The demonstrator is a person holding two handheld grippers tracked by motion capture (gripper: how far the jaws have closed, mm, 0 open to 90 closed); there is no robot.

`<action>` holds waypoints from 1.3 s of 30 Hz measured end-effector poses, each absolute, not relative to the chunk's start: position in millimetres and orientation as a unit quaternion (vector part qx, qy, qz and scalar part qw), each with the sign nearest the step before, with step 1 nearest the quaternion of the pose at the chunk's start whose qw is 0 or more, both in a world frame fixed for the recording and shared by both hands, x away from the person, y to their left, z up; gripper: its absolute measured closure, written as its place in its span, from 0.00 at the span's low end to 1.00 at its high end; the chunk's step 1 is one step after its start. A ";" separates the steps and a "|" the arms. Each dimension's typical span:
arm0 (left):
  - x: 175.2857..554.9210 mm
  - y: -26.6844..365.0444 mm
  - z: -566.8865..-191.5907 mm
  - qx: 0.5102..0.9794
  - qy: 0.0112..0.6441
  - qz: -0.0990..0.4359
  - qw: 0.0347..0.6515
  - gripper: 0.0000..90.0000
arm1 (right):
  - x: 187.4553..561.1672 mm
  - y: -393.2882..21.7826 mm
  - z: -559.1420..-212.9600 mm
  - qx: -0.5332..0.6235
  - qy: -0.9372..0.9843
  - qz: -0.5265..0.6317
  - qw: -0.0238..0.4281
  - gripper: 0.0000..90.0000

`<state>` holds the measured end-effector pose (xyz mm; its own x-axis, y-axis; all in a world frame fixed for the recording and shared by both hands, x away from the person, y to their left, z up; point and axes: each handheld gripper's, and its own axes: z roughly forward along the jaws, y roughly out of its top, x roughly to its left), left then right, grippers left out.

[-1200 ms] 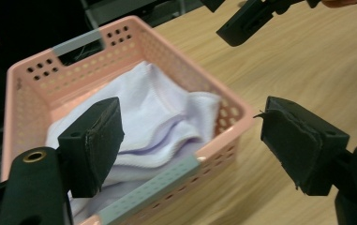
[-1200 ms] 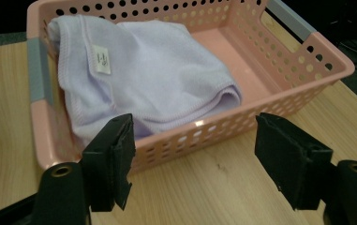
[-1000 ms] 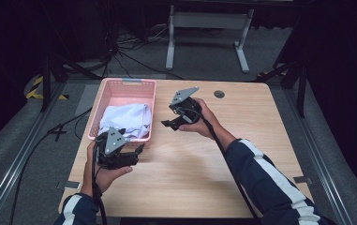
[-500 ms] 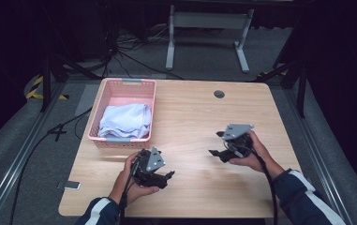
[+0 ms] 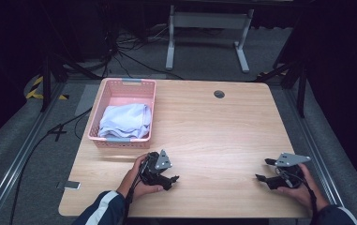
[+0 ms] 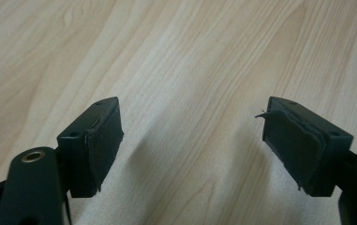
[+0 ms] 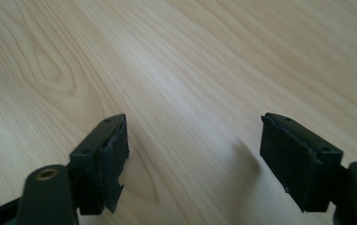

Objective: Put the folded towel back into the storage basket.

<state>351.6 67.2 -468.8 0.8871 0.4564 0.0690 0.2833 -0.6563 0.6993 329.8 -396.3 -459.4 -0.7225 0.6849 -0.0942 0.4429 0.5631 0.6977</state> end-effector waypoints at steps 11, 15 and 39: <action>358.6 69.4 -477.1 0.893 0.226 0.091 0.377 0.17 | 321.1 -410.8 -467.0 0.369 0.837 0.363 0.179 0.21; 360.0 69.0 -477.0 0.895 0.222 0.092 0.376 0.17 | 320.2 -410.6 -467.0 0.371 0.836 0.361 0.181 0.21; 363.8 68.5 -476.9 0.899 0.213 0.085 0.374 0.14 | 321.4 -411.2 -466.9 0.367 0.838 0.363 0.178 0.21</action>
